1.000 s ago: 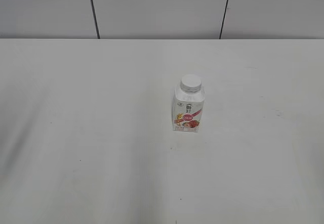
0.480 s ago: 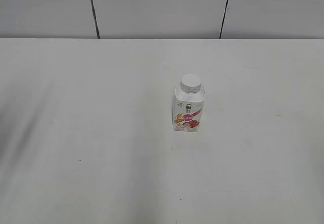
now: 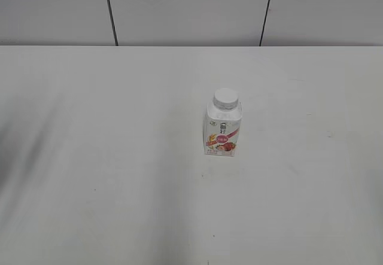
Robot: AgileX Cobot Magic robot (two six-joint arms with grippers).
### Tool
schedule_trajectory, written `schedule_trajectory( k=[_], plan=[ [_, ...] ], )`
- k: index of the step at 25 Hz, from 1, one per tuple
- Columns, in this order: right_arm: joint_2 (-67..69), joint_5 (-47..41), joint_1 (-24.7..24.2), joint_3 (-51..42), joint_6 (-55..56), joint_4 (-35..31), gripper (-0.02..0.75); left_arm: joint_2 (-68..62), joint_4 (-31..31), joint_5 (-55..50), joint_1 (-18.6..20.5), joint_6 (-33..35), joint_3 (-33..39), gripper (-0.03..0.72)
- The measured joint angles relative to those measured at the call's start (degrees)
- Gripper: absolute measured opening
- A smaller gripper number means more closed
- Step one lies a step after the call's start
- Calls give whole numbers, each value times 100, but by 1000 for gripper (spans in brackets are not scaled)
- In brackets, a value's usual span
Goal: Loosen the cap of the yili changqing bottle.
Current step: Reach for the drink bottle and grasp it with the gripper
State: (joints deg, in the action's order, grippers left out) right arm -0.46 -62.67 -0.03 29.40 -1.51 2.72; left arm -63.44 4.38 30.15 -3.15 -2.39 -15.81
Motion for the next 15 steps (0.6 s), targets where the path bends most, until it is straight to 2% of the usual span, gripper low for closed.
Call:
schedule_trajectory(
  k=[9,15],
  plan=[
    [0,0,0,0,0,0,510,-875,-18,830,0,0,0,478],
    [0,0,0,0,0,0,510,-1015,-18,893,6,0,0,478]
  ],
)
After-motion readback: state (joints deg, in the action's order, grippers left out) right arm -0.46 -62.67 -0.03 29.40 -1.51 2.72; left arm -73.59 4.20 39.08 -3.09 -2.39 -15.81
